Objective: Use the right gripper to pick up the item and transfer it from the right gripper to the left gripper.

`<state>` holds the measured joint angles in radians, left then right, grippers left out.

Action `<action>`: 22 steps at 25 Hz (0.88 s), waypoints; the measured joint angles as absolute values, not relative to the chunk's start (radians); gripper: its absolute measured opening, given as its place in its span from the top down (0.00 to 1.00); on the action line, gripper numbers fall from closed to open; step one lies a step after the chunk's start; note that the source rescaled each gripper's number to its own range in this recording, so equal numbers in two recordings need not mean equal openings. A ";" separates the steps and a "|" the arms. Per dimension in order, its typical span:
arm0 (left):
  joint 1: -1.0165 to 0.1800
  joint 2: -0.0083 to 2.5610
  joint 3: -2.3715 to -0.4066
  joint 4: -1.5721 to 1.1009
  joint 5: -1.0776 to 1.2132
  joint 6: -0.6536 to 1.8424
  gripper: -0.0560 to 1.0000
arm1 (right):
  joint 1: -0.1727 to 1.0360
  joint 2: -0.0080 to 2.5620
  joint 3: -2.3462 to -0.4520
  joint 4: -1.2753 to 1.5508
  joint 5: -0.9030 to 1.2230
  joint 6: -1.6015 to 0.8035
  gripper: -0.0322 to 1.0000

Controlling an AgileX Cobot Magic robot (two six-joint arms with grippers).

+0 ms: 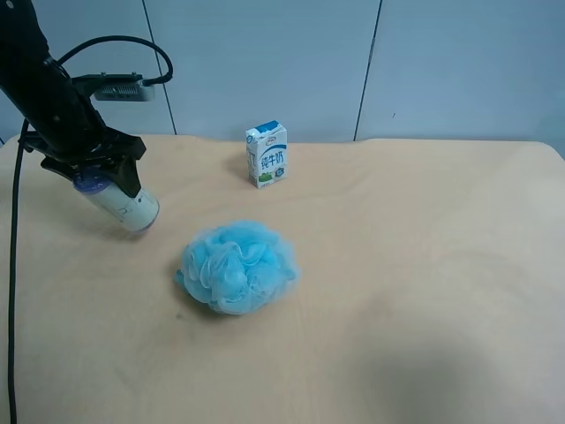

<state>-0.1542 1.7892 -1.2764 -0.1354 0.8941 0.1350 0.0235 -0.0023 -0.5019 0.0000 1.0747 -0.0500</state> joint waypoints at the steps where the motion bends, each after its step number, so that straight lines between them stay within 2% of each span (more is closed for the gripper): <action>1: -0.154 1.794 -1.276 -0.124 0.881 0.127 0.94 | 0.024 -0.002 -0.502 0.000 1.075 -0.050 0.22; 8: -0.154 1.813 -1.276 0.031 0.872 0.015 0.94 | 0.024 -0.002 -0.502 0.000 1.075 -0.050 0.22; 22: -0.154 1.879 -1.276 0.038 0.905 0.000 0.94 | 0.024 -0.002 -0.502 0.000 1.075 -0.050 0.22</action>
